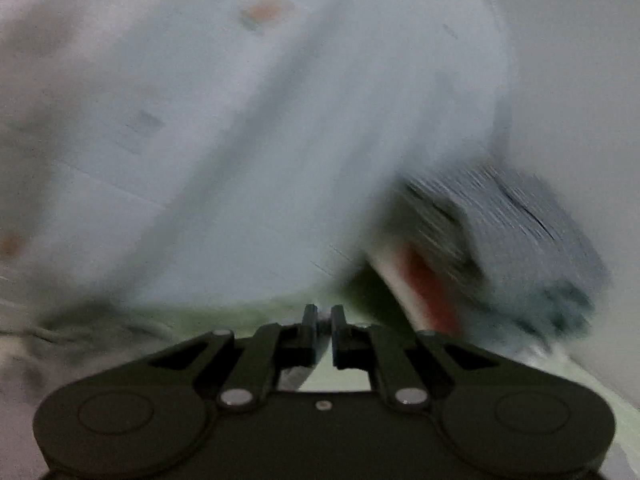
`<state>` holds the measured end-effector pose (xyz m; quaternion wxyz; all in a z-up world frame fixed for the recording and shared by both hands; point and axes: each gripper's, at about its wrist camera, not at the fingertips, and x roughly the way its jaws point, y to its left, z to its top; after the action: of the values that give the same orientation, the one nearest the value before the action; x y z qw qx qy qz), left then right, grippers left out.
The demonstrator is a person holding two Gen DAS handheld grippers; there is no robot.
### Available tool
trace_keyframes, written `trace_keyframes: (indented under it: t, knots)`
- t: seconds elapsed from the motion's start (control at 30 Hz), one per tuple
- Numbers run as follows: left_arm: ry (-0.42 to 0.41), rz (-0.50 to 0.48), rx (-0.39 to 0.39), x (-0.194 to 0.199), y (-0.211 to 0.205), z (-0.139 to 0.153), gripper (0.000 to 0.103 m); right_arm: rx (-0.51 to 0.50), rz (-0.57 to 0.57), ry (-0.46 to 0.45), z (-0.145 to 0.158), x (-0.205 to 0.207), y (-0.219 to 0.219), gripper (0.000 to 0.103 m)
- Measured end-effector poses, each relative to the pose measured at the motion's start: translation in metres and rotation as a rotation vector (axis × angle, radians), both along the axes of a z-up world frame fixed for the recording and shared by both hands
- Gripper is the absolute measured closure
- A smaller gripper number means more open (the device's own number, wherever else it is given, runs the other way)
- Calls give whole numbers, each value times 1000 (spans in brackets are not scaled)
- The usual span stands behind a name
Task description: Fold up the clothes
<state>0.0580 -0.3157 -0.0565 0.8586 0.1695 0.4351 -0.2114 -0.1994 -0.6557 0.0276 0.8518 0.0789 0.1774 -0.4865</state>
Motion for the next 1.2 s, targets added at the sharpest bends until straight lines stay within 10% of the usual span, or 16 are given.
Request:
trace_keyframes:
  t: [0.23, 0.63, 1.0, 1.2]
  knots:
    - [38, -88, 95, 4, -20, -20, 4, 143, -189, 67, -45, -40, -23, 62]
    - [62, -139, 105, 4, -32, -28, 4, 324, -136, 188, -97, -27, -11, 13]
    - [99, -101, 99, -1, -27, -33, 4, 415, -151, 172, -121, -13, -37, 15]
    - [86, -97, 104, -3, -29, -30, 4, 446, -61, 130, -122, -5, -38, 65]
